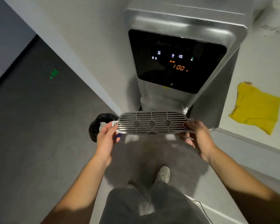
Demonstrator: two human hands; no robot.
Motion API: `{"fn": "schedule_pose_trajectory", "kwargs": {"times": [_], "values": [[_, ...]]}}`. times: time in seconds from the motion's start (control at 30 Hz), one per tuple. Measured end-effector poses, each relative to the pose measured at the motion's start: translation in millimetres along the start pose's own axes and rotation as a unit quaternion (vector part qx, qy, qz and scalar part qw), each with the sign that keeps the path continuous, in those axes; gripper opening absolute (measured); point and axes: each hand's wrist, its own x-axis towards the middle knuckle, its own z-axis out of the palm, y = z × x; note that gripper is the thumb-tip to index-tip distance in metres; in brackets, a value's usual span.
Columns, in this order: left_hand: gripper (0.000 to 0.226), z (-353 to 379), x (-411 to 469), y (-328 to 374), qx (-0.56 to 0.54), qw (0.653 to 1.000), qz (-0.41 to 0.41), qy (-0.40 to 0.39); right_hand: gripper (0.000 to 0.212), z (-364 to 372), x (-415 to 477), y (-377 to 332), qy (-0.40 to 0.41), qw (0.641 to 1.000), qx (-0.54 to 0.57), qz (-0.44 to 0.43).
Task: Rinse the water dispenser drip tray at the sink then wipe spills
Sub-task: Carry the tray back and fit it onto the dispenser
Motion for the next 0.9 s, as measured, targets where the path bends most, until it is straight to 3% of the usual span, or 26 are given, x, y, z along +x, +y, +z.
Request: {"fn": "schedule_pose_trajectory", "kwargs": {"times": [0.13, 0.33, 0.4, 0.5, 0.8, 0.9], "values": [[0.033, 21, 59, 6, 0.041, 0.996, -0.023, -0.07, 0.017, 5, 31, 2, 0.05, 0.998, 0.025, 0.019], [0.017, 61, 142, 0, 0.055, 0.988, -0.058, -0.133, 0.028, 9, 87, 23, 0.129, 0.99, 0.059, 0.026], [0.015, 67, 155, -2, 0.057, 0.99, -0.059, -0.117, 0.034, 12, 93, 25, 0.131, 0.989, 0.054, 0.039], [0.016, 89, 211, -14, 0.109, 0.978, -0.055, -0.171, 0.034, 12, 138, 47, 0.174, 0.982, 0.068, 0.034], [0.018, 121, 262, -34, 0.133, 0.974, -0.056, -0.176, 0.012, 15, 184, 64, 0.227, 0.969, 0.091, 0.041], [0.02, 126, 271, -43, 0.141, 0.975, -0.057, -0.163, 0.015, 14, 194, 68, 0.228, 0.97, 0.074, 0.037]]}}
